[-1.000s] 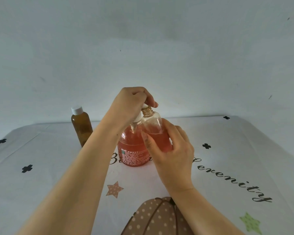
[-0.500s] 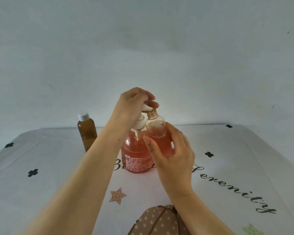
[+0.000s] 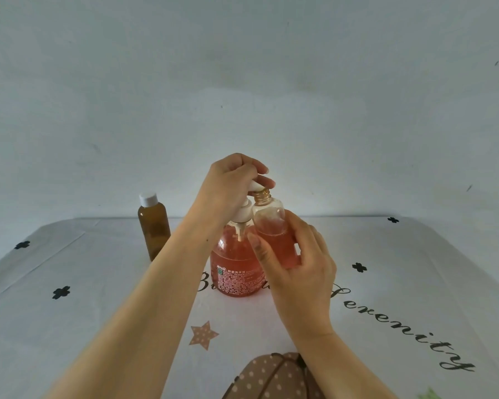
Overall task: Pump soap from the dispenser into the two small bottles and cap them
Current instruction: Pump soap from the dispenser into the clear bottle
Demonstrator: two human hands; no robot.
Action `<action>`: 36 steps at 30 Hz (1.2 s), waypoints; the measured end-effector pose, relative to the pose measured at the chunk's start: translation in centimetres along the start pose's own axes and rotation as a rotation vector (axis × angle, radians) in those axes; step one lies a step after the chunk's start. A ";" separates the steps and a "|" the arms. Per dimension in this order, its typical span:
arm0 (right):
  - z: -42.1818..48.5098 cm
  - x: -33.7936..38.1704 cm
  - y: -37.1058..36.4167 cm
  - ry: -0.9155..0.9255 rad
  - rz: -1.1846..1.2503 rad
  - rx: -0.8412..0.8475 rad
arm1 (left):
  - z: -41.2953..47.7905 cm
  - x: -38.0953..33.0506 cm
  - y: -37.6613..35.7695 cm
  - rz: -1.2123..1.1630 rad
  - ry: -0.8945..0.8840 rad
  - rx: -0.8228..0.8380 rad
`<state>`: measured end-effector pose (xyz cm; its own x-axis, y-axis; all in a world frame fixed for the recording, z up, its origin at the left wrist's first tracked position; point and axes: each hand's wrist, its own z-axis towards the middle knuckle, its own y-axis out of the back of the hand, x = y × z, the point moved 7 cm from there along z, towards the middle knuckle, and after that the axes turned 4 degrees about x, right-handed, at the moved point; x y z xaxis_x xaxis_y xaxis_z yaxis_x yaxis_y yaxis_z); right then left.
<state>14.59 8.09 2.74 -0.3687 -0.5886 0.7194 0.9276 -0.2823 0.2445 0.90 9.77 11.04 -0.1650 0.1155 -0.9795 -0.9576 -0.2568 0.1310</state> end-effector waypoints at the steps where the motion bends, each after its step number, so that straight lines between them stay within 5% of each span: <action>1: 0.0 0.0 0.0 0.003 -0.003 -0.004 | 0.0 0.0 0.0 0.000 -0.003 -0.003; 26: -0.3 -0.3 0.3 -0.042 -0.042 0.001 | 0.1 0.2 -1.0 0.210 -0.075 0.090; 36: 0.1 0.0 0.1 -0.011 0.000 0.007 | 0.1 0.2 0.3 -0.080 -0.043 -0.057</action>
<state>14.70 8.08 2.84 -0.3678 -0.5802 0.7267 0.9282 -0.2769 0.2487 0.54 9.85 10.88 -0.0995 0.1788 -0.9788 -0.9533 -0.2989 0.0423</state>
